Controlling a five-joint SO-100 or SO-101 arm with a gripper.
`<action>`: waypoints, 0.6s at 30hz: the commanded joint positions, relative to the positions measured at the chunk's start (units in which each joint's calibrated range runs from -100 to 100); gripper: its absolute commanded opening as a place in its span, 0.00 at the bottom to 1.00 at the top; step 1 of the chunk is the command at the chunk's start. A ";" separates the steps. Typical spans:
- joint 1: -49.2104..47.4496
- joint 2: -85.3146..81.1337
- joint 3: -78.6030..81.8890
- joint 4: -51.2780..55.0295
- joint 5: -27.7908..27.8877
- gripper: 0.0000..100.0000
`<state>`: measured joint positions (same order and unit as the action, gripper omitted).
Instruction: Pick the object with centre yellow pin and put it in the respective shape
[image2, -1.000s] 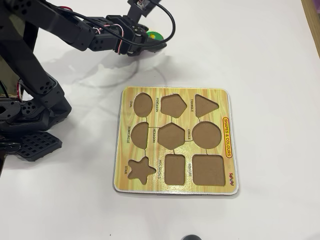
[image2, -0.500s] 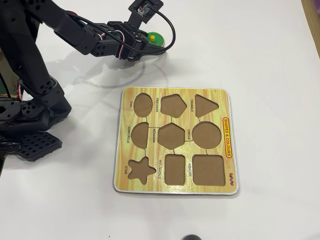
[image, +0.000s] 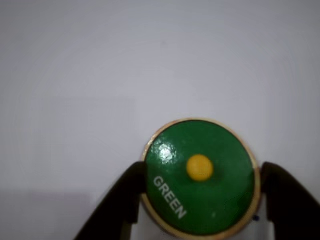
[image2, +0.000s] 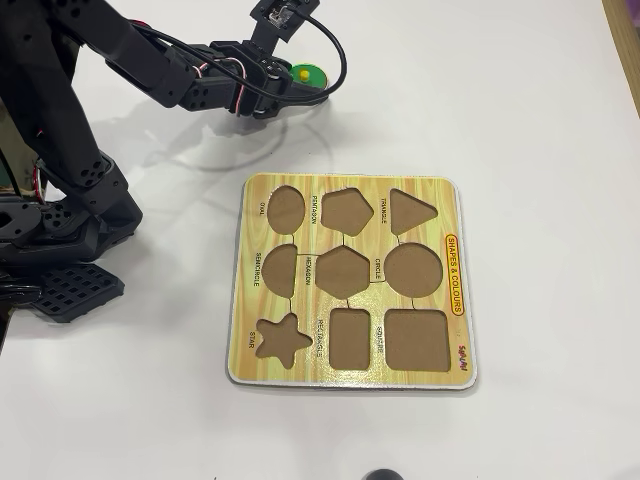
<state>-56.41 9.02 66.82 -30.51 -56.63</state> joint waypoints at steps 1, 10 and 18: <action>0.06 -0.32 -1.62 -0.52 0.77 0.26; 0.06 -0.32 -1.44 -0.44 0.82 0.03; 0.06 -0.49 -1.44 -0.44 0.93 0.01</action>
<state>-56.88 9.11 66.73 -30.51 -55.64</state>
